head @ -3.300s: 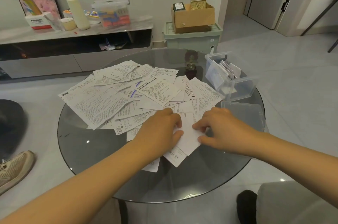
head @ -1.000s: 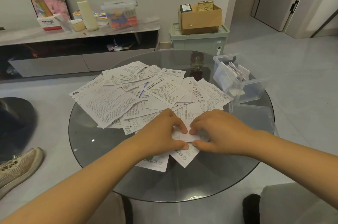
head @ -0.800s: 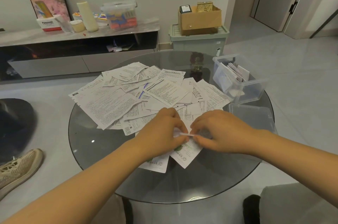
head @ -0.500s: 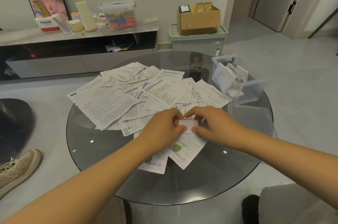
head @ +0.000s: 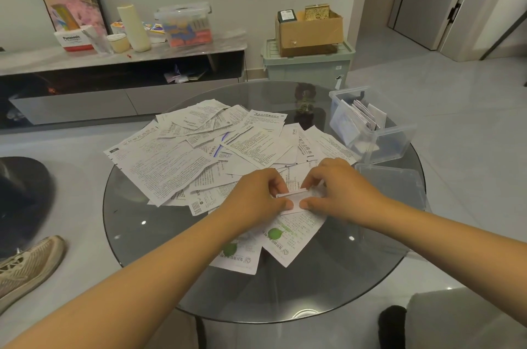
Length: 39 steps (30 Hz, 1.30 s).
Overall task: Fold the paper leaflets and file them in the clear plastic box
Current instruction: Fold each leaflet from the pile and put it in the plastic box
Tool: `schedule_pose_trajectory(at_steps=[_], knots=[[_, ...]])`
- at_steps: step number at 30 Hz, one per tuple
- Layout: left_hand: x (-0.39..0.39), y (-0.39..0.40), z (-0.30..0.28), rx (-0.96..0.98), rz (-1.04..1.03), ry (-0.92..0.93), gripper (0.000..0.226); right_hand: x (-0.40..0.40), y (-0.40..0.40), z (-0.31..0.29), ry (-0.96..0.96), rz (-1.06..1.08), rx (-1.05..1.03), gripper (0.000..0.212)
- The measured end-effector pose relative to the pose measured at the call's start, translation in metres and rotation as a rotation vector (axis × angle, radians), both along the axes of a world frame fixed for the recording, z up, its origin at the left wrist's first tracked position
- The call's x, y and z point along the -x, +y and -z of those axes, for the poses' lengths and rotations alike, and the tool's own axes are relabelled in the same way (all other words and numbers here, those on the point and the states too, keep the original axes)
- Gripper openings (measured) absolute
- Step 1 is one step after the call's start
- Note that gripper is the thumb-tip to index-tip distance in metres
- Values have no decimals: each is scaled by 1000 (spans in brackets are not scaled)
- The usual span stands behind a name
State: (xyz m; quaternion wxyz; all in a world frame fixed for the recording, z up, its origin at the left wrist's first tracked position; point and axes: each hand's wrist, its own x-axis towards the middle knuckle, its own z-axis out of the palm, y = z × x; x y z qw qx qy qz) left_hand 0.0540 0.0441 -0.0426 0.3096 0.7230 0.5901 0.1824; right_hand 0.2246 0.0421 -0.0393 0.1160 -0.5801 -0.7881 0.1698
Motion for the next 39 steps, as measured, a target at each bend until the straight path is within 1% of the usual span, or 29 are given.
schedule_pose_trajectory(at_steps=[2, 4, 6, 8, 10, 12, 14, 16, 17, 19, 23, 26, 28, 30, 32, 33, 38, 39], knots=[[0, 1, -2, 37, -51, -92, 20, -2, 1, -4, 163, 63, 69, 13], [-1, 2, -6, 95, -107, -218, 20, -3, 2, -9, 294, 112, 144, 17], [-2, 3, -11, 141, -118, -334, 18, -4, 4, -15, 356, 126, 167, 15], [-4, 5, -18, 143, -106, -393, 8, -4, 6, -23, 437, 151, 164, 10], [-8, 7, -24, 134, -125, -506, 4, -5, 8, -28, 613, 207, 171, 8], [-14, 9, -30, 163, -166, -676, 9, -6, 9, -33, 788, 272, 194, 10], [-21, 11, -34, 206, -195, -812, 15, -8, 11, -35, 867, 303, 211, 11], [-28, 14, -37, 247, -219, -921, 13, -8, 12, -37, 914, 311, 208, 15], [-31, 15, -39, 265, -237, -958, 11, -8, 13, -37, 928, 318, 185, 13], [-37, 20, -41, 279, -275, -995, 9, -10, 16, -40, 894, 337, 103, 8], [-52, 28, -45, 230, -287, -988, 15, -20, 27, -52, 779, 365, -32, 13], [-66, 33, -46, 160, -245, -880, 19, -36, 36, -59, 644, 431, -143, 8], [-74, 37, -47, 165, -239, -817, 18, -51, 44, -63, 549, 498, -264, 6], [-79, 40, -46, 190, -243, -784, 20, -66, 53, -64, 427, 558, -339, 11], [-84, 43, -46, 209, -256, -758, 19, -80, 63, -60, 327, 603, -324, 16], [-85, 44, -46, 217, -266, -749, 20, -84, 67, -58, 310, 616, -296, 17], [-91, 49, -42, 233, -308, -714, 22, -81, 83, -54, 328, 634, -219, 10], [-92, 50, -40, 239, -310, -706, 22, -80, 85, -53, 328, 638, -214, 11]])
